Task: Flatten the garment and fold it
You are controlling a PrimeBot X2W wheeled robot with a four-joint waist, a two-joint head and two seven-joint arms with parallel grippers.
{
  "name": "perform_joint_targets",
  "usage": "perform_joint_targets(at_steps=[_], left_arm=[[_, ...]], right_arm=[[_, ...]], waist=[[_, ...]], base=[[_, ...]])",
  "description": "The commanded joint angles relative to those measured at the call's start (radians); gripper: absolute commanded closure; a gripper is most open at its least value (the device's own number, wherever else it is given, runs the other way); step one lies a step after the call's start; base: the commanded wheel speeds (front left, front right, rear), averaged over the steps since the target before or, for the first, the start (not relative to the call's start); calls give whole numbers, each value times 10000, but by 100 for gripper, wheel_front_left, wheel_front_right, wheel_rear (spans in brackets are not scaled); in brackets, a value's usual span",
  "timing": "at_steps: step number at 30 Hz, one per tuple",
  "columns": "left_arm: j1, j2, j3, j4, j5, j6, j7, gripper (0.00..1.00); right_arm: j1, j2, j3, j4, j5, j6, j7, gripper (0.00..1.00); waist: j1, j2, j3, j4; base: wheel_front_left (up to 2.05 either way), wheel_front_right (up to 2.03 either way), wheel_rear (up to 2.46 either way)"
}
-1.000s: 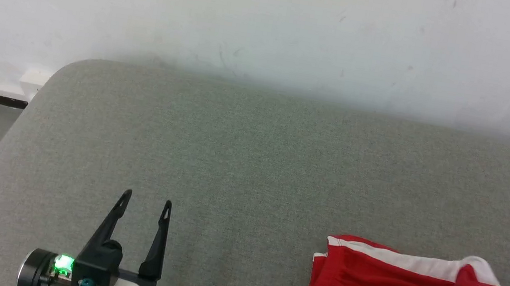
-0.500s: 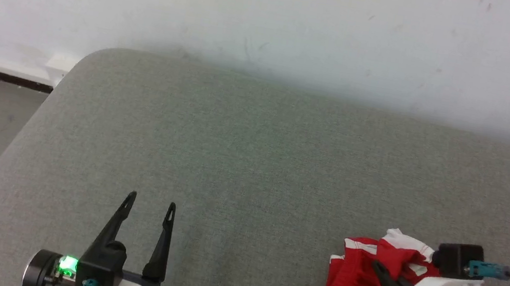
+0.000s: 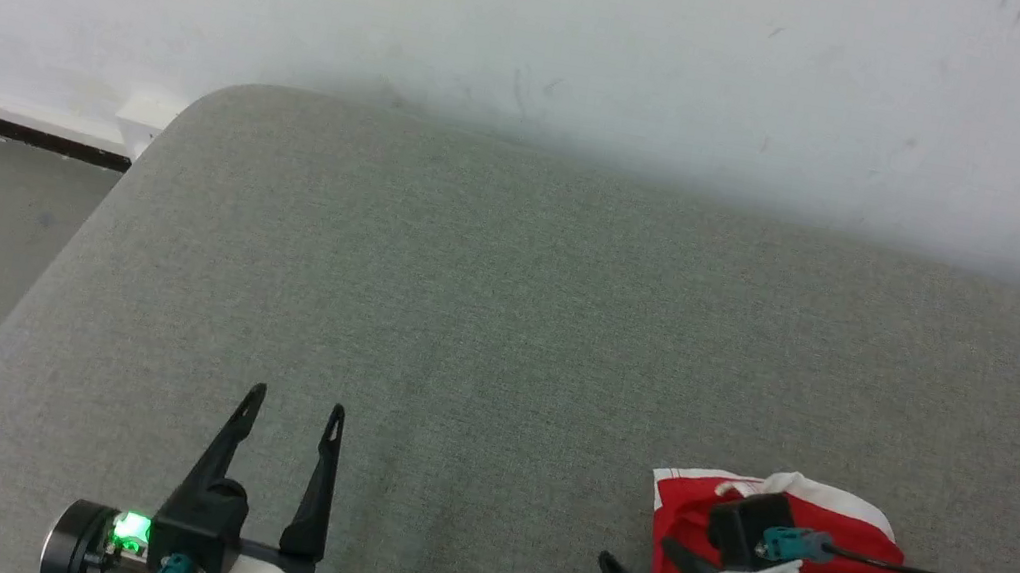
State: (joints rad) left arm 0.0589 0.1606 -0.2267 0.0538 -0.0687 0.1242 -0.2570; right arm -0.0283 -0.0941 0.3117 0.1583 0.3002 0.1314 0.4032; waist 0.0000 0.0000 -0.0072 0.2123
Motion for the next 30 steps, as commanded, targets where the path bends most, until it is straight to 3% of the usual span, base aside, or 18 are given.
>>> perform_joint_targets(at_steps=[1, 5, 9, 14, 20, 24, 30], left_arm=[[-112, -31, 81, 49, 50, -46, -47, 0], [-86, -78, 129, 63, 58, -60, -47, 0], [-14, -137, 203, 20, 21, -79, -47, 0], [28, -259, 347, -157, -150, -139, -47, 0], [19, -415, 540, -380, -315, -279, -47, 0], [35, -515, 577, -424, -365, -394, -47, 0], [111, -636, 613, -432, -395, -530, -47, 0]], right_arm=[[-197, -14, 238, -15, 17, -7, -97, 0], [-438, -253, 1021, -311, 181, -7, -316, 0], [-911, -859, 1177, -710, -44, -7, -912, 0], [-1508, -1638, 616, -1034, -534, -7, -1977, 0], [-1777, -2586, -1129, -1060, -1666, -7, -3745, 0], [-1277, -2588, -2437, -1151, -2176, -7, -4604, 0], [17, -1643, -4218, -1835, -2669, -7, -5724, 0]], waist=[[0, 0, -49, -62], [0, 0, -151, -243], [0, 0, -246, -488], [0, 0, -288, -774], [0, 0, -276, -1150], [0, 0, -213, -1351], [0, 0, -105, -1565]], base=[[0, 0, 0], [0, 0, 0], [0, 0, 0], [0, 0, 0], [0, 0, 0], [0, 0, 0], [0, 0, 0]])
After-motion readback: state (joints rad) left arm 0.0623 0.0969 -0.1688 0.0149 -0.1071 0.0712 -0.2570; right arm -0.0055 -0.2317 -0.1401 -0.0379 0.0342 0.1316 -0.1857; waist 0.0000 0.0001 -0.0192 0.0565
